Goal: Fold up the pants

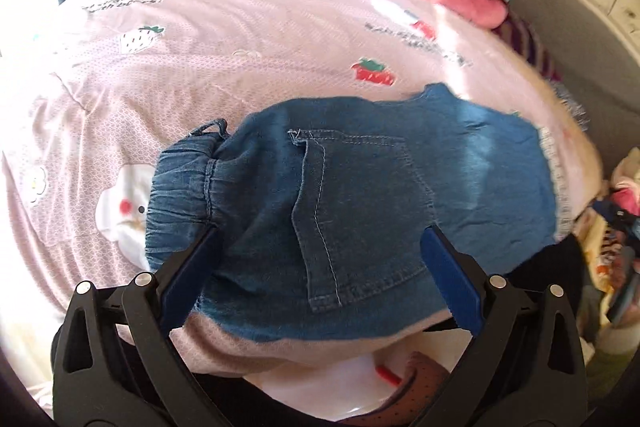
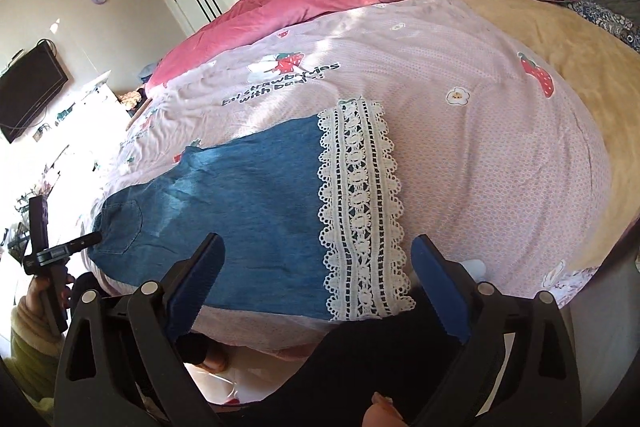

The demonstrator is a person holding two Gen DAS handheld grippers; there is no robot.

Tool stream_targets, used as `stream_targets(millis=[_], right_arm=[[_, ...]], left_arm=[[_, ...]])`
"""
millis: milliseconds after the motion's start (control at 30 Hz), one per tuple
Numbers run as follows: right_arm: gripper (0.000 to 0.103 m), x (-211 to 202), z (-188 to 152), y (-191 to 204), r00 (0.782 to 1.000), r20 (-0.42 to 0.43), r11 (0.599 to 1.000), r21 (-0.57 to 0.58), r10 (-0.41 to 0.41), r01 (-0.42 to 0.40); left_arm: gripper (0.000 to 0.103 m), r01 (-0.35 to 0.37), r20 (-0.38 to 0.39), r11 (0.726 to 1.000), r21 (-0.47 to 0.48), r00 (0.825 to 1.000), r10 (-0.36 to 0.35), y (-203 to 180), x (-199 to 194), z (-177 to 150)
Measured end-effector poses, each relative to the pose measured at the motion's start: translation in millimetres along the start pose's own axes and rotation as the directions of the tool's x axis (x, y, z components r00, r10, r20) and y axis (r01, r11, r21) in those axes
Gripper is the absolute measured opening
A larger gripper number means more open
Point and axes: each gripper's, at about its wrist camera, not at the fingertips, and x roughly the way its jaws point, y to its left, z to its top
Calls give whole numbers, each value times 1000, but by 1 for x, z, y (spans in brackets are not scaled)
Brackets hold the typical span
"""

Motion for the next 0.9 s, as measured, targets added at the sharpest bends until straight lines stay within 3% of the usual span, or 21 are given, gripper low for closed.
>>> stream_targets(millis=[167, 300, 367, 467, 700, 800, 900], right_arm=[[94, -3, 1, 1, 1000, 10, 1000, 4, -3, 3], [94, -5, 1, -2, 1000, 15, 1000, 10, -7, 7], [94, -6, 1, -3, 1000, 19, 1000, 10, -16, 16], [94, -9, 1, -5, 999, 26, 1000, 12, -21, 21], [95, -17, 0, -10, 998, 44, 999, 20, -38, 38], [95, -13, -2, -15, 999, 34, 999, 32, -41, 40], [95, -6, -4, -19, 999, 20, 998, 47, -35, 34]], left_arm=[[93, 157, 64, 984, -82, 986, -152, 26, -26, 3], [93, 129, 104, 981, -142, 988, -115, 39, -50, 12], [93, 120, 133, 984, -128, 986, -103, 35, -62, 20], [93, 79, 161, 996, -51, 985, -70, 9, -70, 39], [93, 142, 132, 974, 179, 977, -167, -90, -39, 84], [93, 181, 96, 934, 307, 971, -220, -147, -15, 97], [93, 246, 22, 869, 428, 959, -282, -205, 13, 104]])
